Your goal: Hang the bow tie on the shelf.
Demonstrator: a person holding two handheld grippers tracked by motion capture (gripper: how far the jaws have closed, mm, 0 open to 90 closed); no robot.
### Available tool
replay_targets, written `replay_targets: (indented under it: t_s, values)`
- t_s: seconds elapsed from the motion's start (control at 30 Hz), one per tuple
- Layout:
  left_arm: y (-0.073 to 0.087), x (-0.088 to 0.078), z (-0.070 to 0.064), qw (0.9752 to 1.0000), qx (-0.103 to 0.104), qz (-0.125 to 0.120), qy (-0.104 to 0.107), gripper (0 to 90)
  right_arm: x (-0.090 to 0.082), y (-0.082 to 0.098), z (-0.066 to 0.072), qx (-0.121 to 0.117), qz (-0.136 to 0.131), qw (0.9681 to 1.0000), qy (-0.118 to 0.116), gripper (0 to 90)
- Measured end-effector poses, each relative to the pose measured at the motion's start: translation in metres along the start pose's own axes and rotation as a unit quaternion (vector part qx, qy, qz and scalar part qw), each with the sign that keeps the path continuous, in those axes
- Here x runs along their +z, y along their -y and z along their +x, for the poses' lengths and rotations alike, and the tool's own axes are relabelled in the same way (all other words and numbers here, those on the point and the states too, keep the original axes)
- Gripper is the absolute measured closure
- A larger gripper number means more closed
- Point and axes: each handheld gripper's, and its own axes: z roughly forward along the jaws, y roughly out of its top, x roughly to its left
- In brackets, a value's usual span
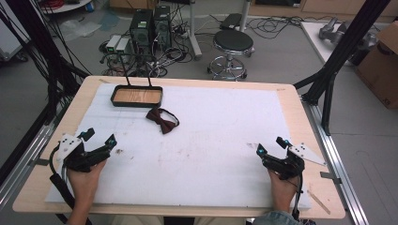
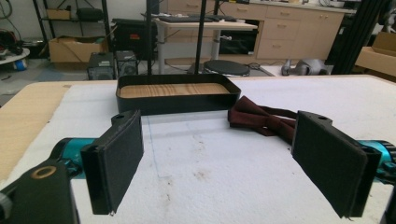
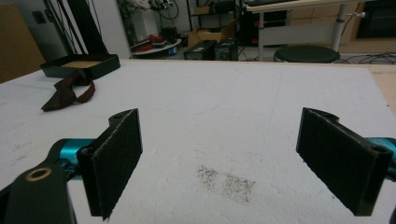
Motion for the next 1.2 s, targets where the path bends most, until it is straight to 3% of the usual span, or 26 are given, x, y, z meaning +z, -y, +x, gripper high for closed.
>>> replay_targets:
  t_s: [0.93, 1.2]
  values:
    - [0.002, 0.002, -0.001, 1.0000, 0.001, 0.008, -0.002, 18.1, 0.001, 0.000, 0.000, -0.001, 0.003, 1.0000, -0.002, 13.4]
    - [-0.006, 0.015, -0.008, 0.9998, -0.008, 0.016, 0.007, 19.1, 0.001, 0.000, 0.000, -0.001, 0.002, 1.0000, -0.002, 13.4]
